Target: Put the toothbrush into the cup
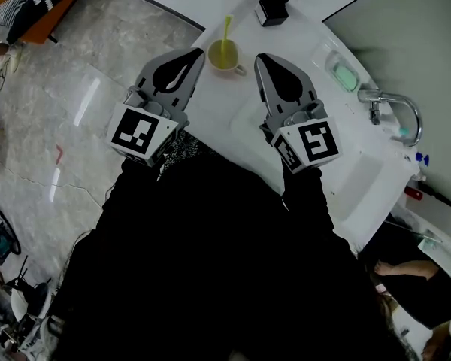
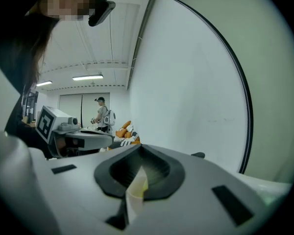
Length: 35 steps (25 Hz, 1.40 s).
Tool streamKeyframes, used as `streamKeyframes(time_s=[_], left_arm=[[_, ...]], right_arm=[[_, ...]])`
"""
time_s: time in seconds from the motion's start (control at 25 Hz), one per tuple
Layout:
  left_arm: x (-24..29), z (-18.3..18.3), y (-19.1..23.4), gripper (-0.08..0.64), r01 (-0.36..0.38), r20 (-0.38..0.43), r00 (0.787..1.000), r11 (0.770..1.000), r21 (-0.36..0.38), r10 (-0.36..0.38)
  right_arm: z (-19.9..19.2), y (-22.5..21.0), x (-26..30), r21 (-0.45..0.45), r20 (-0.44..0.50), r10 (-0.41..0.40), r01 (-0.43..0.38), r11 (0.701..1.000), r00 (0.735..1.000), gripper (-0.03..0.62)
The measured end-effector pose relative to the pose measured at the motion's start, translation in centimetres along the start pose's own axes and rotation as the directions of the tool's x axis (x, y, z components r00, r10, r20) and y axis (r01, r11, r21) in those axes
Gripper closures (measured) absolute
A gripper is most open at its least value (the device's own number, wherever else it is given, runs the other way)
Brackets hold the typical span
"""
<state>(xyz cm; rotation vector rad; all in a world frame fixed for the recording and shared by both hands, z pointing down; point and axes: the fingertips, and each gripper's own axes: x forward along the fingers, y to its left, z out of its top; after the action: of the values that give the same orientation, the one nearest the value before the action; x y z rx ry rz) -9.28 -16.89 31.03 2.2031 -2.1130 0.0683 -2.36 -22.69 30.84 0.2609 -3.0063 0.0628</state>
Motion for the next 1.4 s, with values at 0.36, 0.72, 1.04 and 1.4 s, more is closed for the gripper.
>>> streamKeyframes(time_s=[0.36, 0.72, 1.04, 1.4], left_arm=[[0.0, 0.3, -0.6, 0.551, -0.034, 0.001, 0.999, 0.999, 0.023, 0.034], [-0.6, 0.3, -0.8, 0.552, -0.070, 0.011, 0.998, 0.997, 0.028, 0.069], [-0.7, 0.0, -1.1, 0.551, -0.078, 0.001, 0.997, 0.997, 0.027, 0.078], [-0.9, -0.3, -1.5, 0.551, -0.083, -0.007, 0.997, 0.996, 0.030, 0.083]], right_arm=[[0.2, -0.2, -1.7, -0.003, 0.021, -0.054, 0.054, 0.999, 0.998, 0.586], [0.1, 0.3, -2.2, -0.022, 0.027, -0.053, 0.053, 0.998, 0.998, 0.588], [-0.4, 0.7, -2.7, -0.011, 0.026, -0.038, 0.038, 0.999, 0.999, 0.588], [-0.9, 0.8, -2.9, -0.017, 0.007, -0.027, 0.027, 0.999, 1.000, 0.589]])
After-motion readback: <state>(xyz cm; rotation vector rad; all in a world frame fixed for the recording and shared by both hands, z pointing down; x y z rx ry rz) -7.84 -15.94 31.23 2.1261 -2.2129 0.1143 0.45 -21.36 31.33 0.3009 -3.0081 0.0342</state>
